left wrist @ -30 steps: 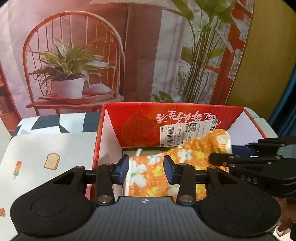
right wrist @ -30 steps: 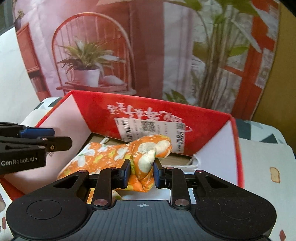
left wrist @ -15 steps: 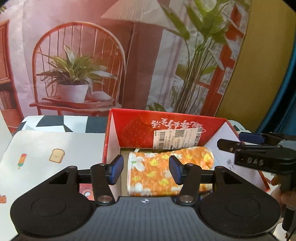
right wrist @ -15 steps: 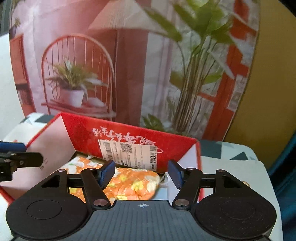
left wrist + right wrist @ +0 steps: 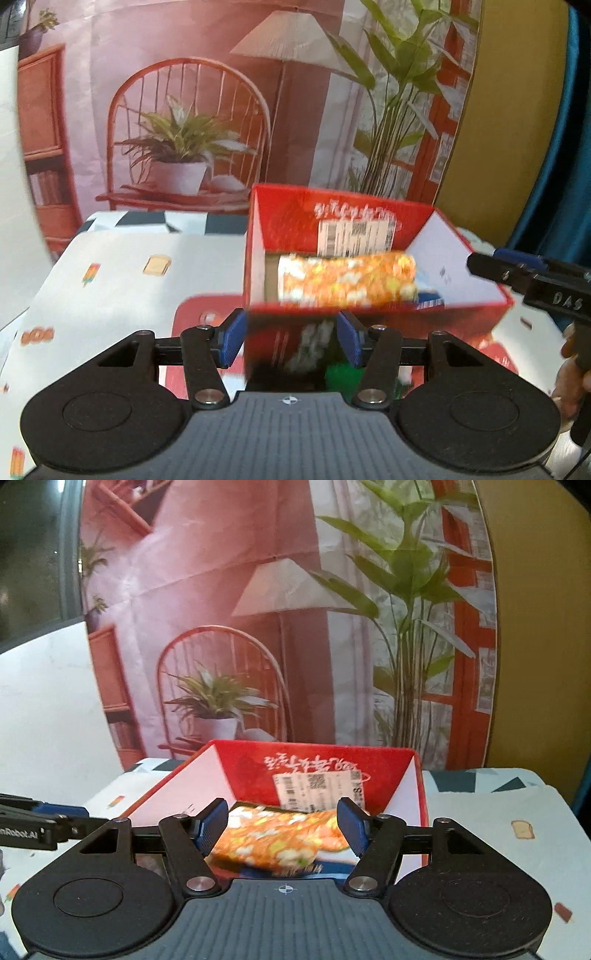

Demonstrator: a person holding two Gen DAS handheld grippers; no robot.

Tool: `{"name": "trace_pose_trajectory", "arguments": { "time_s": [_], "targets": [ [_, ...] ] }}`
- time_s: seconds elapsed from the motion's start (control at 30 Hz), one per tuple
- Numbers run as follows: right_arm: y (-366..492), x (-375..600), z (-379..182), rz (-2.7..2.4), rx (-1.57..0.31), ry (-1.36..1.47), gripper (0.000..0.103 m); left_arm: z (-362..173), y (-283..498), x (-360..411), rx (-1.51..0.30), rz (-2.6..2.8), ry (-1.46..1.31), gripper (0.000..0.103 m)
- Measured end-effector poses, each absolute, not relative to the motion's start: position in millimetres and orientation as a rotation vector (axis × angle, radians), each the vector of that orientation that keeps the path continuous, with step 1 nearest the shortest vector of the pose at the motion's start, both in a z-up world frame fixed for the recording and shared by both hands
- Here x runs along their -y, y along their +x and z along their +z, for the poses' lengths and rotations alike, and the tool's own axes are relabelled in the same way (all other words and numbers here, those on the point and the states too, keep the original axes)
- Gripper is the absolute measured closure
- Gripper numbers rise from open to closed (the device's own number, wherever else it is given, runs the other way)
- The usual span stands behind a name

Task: Organize soft objects
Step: 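Lower the orange cloth into the box and open both grippers, then move both grippers back down to the grey knit cloth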

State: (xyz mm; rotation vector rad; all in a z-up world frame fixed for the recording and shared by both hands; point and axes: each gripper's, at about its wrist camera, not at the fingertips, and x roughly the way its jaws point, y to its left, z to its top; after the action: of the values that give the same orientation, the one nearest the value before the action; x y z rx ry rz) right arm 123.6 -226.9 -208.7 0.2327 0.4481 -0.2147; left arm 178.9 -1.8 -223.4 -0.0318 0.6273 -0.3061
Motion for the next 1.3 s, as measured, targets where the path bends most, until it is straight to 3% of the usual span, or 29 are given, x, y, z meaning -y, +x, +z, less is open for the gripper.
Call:
{"name": "trace_pose_trajectory", "arguments": {
  "time_s": [0.53,1.3],
  "targets": [
    [51.6,176.9,-262.7,-0.187,-0.508,0.216,0.043,-288.0,118.3,-10.3,-0.728,-0.273,-0.122,0.046],
    [44.5,181.3,-301.3,-0.219,-0.627,0.248,0.047,-304.0,118.8,-13.9,-0.771,-0.246,-0.155,0.047]
  ]
}}
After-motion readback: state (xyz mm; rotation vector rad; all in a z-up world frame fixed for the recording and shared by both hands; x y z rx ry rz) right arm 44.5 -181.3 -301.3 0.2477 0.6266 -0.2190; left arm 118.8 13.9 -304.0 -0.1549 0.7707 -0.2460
